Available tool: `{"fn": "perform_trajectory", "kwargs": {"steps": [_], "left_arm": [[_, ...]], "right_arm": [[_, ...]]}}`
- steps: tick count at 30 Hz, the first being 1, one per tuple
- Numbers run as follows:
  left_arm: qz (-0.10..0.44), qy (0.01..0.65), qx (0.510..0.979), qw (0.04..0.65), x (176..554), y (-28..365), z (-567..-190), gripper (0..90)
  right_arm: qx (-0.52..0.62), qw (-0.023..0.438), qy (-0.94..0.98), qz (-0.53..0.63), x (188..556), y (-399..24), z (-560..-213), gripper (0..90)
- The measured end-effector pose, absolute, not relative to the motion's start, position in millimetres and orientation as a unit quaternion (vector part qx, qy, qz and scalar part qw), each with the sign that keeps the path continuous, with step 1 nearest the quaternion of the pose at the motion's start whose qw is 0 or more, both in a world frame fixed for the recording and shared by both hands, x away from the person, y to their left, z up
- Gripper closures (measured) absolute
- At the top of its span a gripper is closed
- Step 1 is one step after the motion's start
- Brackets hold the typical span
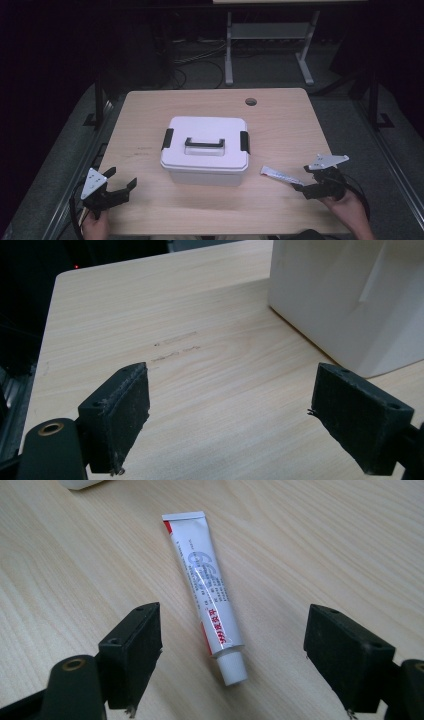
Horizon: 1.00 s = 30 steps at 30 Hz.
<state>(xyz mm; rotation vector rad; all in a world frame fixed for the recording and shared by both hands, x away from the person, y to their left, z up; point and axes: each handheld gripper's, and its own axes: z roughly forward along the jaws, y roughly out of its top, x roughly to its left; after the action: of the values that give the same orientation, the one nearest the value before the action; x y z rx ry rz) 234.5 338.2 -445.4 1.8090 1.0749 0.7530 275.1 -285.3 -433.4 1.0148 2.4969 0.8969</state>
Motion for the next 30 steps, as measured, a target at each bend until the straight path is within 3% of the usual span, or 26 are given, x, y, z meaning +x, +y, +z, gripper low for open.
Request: {"fn": "perform_trajectory", "kwargs": {"steps": [30], "left_arm": [[0.308,0.422,0.738,0.427,235.5,339.2,-445.0,15.1]], "right_arm": [[0.231,0.132,0.942,0.203,310.6,-267.9,-386.0,21.6]]}}
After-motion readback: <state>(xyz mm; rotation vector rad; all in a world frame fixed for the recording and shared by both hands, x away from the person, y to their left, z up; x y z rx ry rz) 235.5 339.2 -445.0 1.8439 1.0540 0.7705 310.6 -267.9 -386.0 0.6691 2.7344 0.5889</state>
